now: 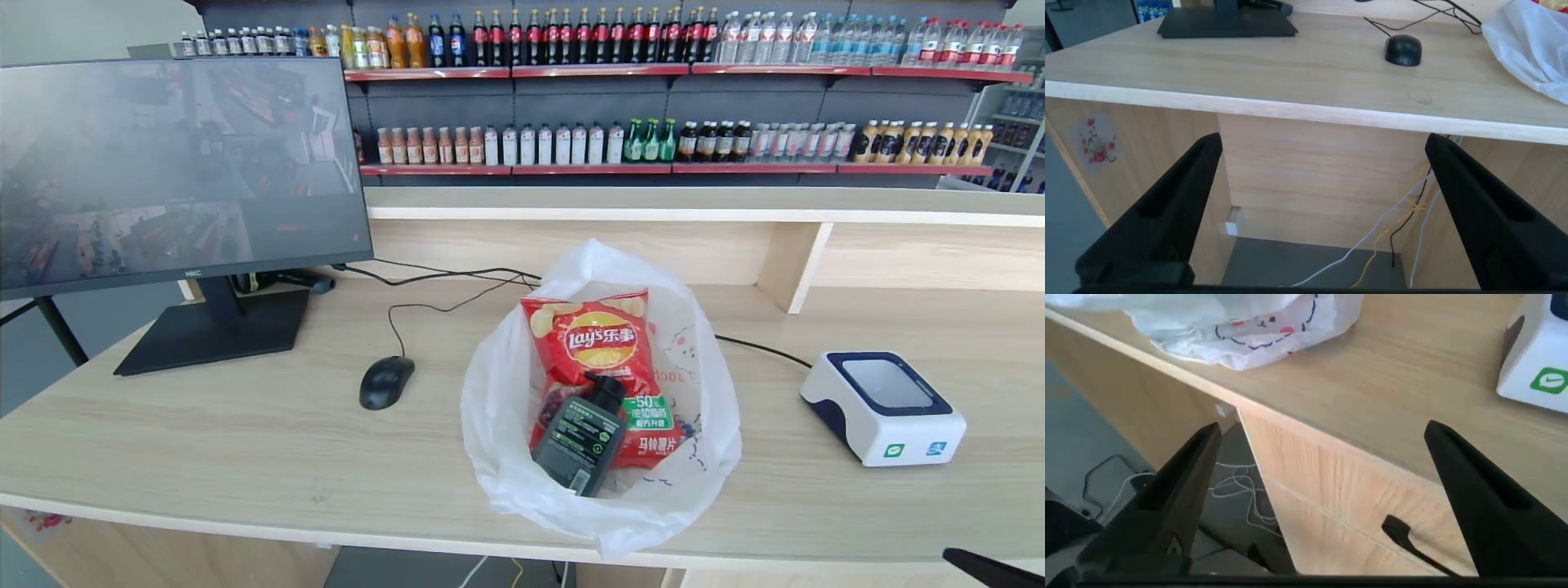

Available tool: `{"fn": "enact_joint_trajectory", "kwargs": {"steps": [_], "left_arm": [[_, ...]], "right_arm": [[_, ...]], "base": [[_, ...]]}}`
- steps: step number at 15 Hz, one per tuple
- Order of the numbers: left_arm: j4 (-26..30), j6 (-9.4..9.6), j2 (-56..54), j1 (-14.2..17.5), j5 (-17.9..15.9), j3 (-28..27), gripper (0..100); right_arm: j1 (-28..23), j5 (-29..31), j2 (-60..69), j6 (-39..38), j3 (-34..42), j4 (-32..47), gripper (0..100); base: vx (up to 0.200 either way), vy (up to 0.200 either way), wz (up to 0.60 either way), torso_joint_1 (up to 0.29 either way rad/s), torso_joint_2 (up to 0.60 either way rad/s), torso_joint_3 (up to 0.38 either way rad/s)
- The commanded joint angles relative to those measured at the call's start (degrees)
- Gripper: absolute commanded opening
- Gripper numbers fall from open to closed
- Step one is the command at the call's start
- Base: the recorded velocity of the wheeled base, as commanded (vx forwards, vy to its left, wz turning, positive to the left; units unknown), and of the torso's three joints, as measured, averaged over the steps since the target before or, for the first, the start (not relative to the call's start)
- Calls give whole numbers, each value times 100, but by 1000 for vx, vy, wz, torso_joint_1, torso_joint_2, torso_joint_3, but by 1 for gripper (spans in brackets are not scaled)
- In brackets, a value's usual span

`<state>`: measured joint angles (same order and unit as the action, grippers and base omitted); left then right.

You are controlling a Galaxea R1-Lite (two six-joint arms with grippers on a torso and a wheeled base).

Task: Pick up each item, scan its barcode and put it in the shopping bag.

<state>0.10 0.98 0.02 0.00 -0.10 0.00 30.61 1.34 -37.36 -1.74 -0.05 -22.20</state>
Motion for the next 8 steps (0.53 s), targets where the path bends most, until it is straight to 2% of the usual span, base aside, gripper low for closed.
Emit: {"fn": "enact_joint_trajectory", "kwargs": {"steps": [1, 5, 6, 7, 8], "left_arm": [[-1, 8, -2, 0, 1, 0, 100], [-1, -1, -2, 0, 1, 0, 100], [-1, 8, -2, 0, 1, 0, 100], [-1, 8, -2, 0, 1, 0, 100], [-1, -1, -2, 0, 1, 0, 100]], "right_arm": [[33, -196, 2814, 526, -39, 2334, 100], [-20, -134, 2945, 456, -4, 2202, 100], [-354, -11, 2910, 174, -4, 2211, 100], [-1391, 7, 2691, 130, -4, 2202, 100], [-2209, -2, 2515, 148, -4, 2211, 100]], "base": [[0, 0, 0, 0, 0, 0], [0, 0, 0, 0, 0, 0], [0, 0, 0, 0, 0, 0], [0, 0, 0, 0, 0, 0], [0, 0, 0, 0, 0, 0]]}}
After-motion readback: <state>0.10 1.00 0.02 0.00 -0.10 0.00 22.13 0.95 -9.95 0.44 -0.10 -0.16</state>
